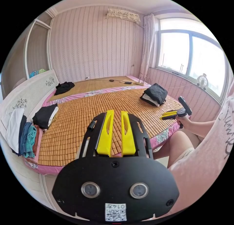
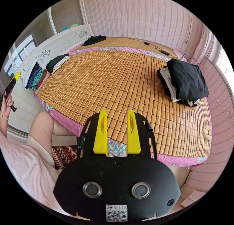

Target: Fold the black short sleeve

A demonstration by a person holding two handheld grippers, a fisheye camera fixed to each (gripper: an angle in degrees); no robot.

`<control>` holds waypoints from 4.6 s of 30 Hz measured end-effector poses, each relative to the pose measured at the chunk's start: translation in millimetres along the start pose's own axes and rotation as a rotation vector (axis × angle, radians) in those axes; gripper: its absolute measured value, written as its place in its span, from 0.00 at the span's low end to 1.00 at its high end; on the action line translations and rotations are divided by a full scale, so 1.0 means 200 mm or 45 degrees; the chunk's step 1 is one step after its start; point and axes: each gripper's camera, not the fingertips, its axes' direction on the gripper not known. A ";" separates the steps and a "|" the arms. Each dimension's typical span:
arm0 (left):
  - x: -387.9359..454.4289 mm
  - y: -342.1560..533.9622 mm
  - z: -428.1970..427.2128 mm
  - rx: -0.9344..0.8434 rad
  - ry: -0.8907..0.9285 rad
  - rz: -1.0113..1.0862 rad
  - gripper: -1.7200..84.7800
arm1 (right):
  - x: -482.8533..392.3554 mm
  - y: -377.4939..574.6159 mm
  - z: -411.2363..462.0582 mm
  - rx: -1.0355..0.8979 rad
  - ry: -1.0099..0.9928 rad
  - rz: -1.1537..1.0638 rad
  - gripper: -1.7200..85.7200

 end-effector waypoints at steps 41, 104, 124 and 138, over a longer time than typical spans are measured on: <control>0.75 -1.61 2.61 -0.219 1.140 0.020 0.01 | 1.26 0.10 -0.19 0.420 0.032 0.277 0.03; -0.24 -0.10 1.58 -0.932 0.218 -0.171 0.03 | 0.97 -0.35 0.67 -0.361 0.162 0.211 0.11; -0.53 0.19 -0.28 -0.167 0.294 -0.276 0.01 | 1.23 0.13 0.21 -0.100 -0.568 0.260 0.03; -0.91 -0.08 -1.87 0.876 0.251 -0.216 0.01 | 1.08 0.29 -1.36 1.013 -0.931 -0.234 0.02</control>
